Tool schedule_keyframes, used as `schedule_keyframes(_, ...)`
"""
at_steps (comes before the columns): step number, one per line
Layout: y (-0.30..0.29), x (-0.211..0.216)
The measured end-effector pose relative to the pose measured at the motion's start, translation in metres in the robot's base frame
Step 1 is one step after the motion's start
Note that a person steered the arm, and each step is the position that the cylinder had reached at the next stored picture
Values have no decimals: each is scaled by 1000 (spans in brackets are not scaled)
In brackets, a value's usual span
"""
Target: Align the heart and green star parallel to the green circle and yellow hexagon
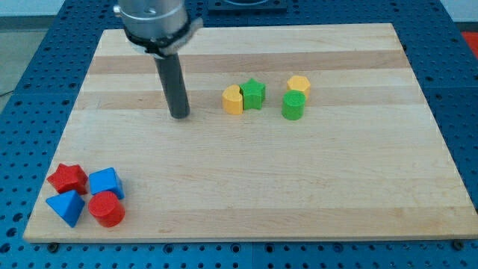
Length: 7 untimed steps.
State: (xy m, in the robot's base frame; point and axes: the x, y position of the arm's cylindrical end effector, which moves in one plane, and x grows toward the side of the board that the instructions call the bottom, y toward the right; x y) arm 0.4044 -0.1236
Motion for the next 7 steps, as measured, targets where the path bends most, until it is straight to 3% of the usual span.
schedule_keyframes(1,8,-36)
schedule_keyframes(2,31,-44)
schedule_keyframes(4,69,-3)
schedule_keyframes(5,56,3)
schedule_keyframes(7,94,14)
